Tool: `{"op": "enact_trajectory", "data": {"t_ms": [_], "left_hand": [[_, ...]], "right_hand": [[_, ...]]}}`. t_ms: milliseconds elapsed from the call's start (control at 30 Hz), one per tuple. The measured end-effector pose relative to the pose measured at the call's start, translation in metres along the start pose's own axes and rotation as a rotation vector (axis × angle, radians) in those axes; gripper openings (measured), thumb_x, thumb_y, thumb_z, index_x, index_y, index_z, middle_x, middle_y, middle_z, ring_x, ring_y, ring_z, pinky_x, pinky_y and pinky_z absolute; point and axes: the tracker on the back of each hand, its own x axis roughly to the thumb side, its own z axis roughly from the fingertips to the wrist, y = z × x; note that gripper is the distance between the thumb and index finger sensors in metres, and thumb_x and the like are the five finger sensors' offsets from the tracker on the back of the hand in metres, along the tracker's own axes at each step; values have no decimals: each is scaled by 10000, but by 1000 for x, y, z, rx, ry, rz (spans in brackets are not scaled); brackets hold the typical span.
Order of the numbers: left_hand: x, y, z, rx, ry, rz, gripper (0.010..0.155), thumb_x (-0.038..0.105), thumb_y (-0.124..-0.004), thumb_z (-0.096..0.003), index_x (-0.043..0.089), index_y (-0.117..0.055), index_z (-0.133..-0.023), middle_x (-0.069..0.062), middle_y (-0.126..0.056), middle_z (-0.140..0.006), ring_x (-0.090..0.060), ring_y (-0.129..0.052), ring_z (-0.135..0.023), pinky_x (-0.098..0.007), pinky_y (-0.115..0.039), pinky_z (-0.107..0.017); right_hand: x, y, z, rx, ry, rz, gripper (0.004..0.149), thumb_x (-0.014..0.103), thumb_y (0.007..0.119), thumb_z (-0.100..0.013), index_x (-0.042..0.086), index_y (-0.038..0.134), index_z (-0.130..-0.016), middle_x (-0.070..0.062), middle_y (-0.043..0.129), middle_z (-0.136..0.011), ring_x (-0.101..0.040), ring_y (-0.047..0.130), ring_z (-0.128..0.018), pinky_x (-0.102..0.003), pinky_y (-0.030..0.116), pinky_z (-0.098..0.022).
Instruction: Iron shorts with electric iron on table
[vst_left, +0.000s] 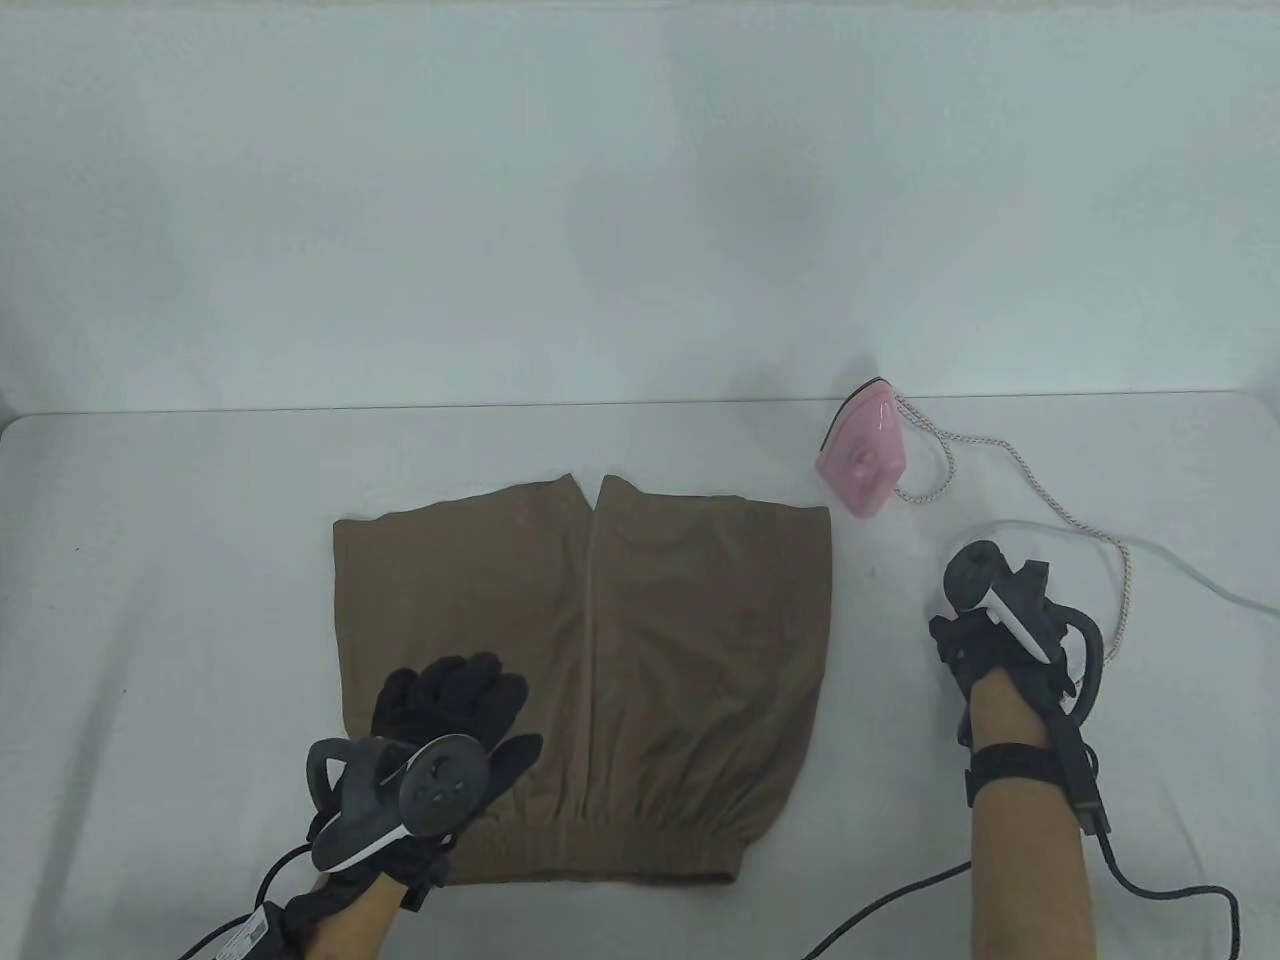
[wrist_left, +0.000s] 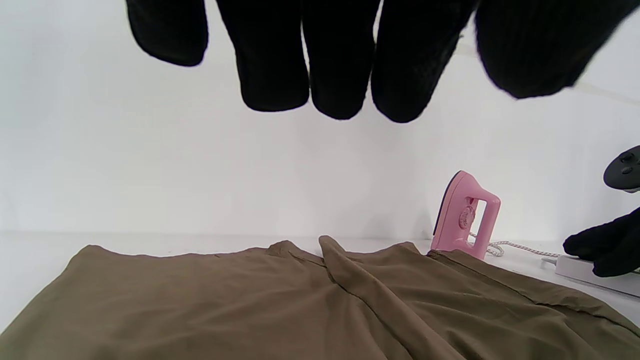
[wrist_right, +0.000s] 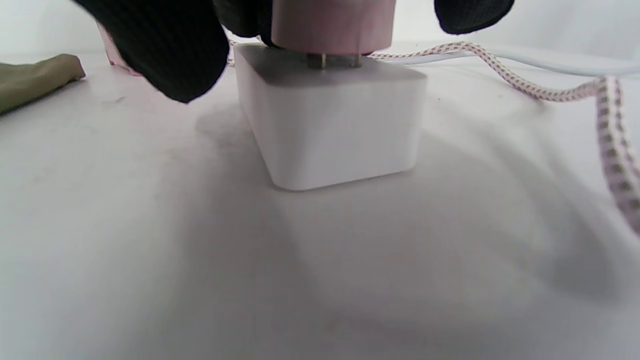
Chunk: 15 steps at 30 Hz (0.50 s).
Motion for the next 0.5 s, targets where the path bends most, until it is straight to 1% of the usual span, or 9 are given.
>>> {"op": "enact_trajectory", "data": {"t_ms": [67, 133, 267, 300, 333, 367, 400, 433, 500], "left_hand": [[1, 0, 0, 5, 0, -3, 612, 626, -755, -468, 337, -729, -1007, 15, -704, -1122, -341, -745, -1031, -649, -563, -753], [1, 0, 1, 7, 10, -15, 610, 621, -762, -467, 336, -733, -1005, 17, -702, -1124, -342, -745, -1032, -649, -561, -755], [-2, 6, 0, 35, 38, 1, 612, 613, -779, -463, 341, -727, -1008, 18, -678, -1141, -350, -718, -1052, -653, -552, -758], [-2, 8, 0, 45, 48, 9, 611, 613, -780, -464, 344, -722, -1010, 16, -672, -1145, -355, -709, -1056, -653, -550, -757], [-3, 9, 1, 51, 55, 15, 617, 614, -779, -464, 341, -718, -1014, 15, -660, -1150, -361, -699, -1060, -655, -542, -760], [-3, 10, 1, 66, 66, 25, 617, 615, -776, -466, 342, -716, -1016, 12, -657, -1152, -365, -689, -1063, -656, -538, -759], [-2, 10, 1, 79, 73, 33, 619, 617, -771, -467, 339, -715, -1017, 6, -655, -1153, -370, -685, -1063, -657, -538, -757], [-2, 10, 1, 79, 75, 34, 618, 618, -766, -470, 338, -716, -1018, 6, -652, -1154, -372, -682, -1064, -657, -537, -757], [2, 8, 0, 84, 82, 33, 620, 623, -756, -473, 337, -711, -1021, -3, -639, -1160, -380, -666, -1067, -657, -530, -758]], "right_hand": [[-1, -2, 0, 15, 1, -19, 686, 527, 820, -501, 407, 485, -1088, 131, 624, -1119, -213, 648, -1097, -624, 571, -743], [-3, -2, 1, 62, 6, -50, 694, 526, 819, -507, 408, 469, -1095, 127, 574, -1148, -227, 599, -1119, -633, 550, -749], [-5, -5, 4, 38, -5, -103, 712, 519, 815, -509, 386, 447, -1104, 99, 552, -1174, -288, 529, -1132, -656, 500, -750], [-4, -9, 6, 19, -11, -90, 720, 535, 803, -511, 382, 432, -1109, 80, 511, -1190, -300, 507, -1135, -655, 490, -754], [-3, -14, 11, -39, -33, -96, 720, 539, 796, -508, 380, 431, -1109, 49, 439, -1204, -292, 477, -1140, -637, 482, -763], [-2, -21, 16, -128, -50, -145, 718, 545, 802, -500, 385, 451, -1106, 47, 429, -1207, -296, 476, -1140, -635, 483, -762], [-1, -27, 21, -172, -59, -197, 714, 549, 804, -495, 380, 472, -1104, 44, 447, -1204, -311, 497, -1132, -636, 490, -757], [0, -32, 24, -186, -70, -232, 717, 561, 799, -494, 371, 476, -1106, 30, 446, -1204, -338, 501, -1124, -637, 490, -755], [6, -51, 39, -224, -98, -272, 733, 597, 776, -497, 365, 461, -1117, 8, 429, -1212, -366, 480, -1125, -645, 477, -754]]}}
